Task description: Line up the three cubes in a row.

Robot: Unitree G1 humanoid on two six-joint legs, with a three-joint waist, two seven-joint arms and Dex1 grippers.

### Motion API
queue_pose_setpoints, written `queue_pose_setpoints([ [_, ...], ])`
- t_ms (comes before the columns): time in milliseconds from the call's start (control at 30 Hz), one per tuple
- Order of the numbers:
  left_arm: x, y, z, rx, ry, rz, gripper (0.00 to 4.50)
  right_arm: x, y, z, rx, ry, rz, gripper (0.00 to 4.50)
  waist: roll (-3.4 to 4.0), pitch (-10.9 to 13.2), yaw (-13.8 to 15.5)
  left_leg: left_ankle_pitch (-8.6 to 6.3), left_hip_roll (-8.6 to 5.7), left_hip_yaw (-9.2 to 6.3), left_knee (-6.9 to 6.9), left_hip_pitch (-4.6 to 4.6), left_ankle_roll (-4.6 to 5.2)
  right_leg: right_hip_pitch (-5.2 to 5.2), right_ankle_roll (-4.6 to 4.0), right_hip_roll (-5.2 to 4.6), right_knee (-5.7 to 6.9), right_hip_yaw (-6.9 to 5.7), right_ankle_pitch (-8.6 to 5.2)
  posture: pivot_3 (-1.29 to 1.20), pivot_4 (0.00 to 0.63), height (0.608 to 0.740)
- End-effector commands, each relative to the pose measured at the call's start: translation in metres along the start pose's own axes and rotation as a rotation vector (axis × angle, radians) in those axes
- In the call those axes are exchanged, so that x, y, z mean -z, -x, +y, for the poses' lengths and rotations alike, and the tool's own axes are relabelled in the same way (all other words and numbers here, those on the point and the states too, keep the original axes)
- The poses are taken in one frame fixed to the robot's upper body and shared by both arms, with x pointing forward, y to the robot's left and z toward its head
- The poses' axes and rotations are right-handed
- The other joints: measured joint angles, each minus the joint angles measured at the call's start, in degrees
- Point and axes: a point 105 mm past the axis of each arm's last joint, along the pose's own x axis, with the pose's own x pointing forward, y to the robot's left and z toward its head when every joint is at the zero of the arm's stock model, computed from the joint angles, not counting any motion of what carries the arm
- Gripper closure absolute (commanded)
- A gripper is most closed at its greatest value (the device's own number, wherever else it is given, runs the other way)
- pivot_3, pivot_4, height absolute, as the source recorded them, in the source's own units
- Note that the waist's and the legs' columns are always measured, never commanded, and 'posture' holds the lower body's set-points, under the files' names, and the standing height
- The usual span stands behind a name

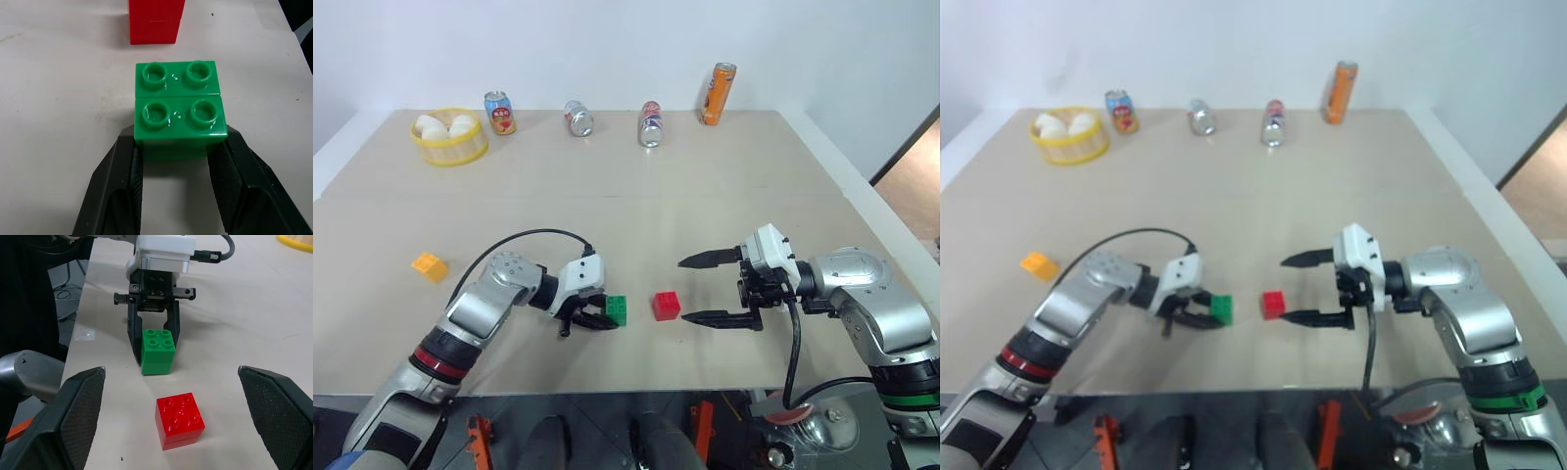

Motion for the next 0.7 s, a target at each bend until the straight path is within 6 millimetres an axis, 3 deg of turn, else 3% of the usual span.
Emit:
queue_pose_setpoints([
  [33,-0.0082,0.0015,0.0012,-0.006,-0.045,-0.003,3.19,-0.0094,0.0025,-0.0030,0.007,0.037,-0.008,0.00,0.00,0.00,0.00,0.00,0.00,0.00,0.00,0.00,0.00,0.00,0.00,0.00,0.00,0.00,0.00,0.00,0.150,0.740],
  [567,-0.0074,-0.0016,0.0044,-0.036,-0.064,0.003,3.19,-0.0102,0.0027,-0.0051,0.011,0.036,-0.007,0.00,0.00,0.00,0.02,0.00,-0.02,0.00,0.04,0.00,0.00,0.02,0.01,-0.03,0.00,0.01,0.01,0.00,0.150,0.740],
  [633,-0.0077,-0.0019,0.0041,-0.038,-0.064,0.002,2.11,-0.0104,0.0027,-0.0055,0.010,0.036,-0.007,0.00,0.00,0.00,0.02,0.00,-0.03,0.00,0.05,0.00,0.00,0.03,0.01,-0.03,0.00,0.01,0.01,0.00,0.150,0.740],
  [700,-0.0080,-0.0020,0.0037,-0.038,-0.064,0.000,1.43,-0.0104,0.0027,-0.0062,0.010,0.036,-0.007,0.00,0.00,0.00,0.02,0.00,-0.04,0.00,0.05,0.00,0.00,0.03,0.01,-0.04,0.00,0.01,0.01,0.00,0.150,0.740],
])
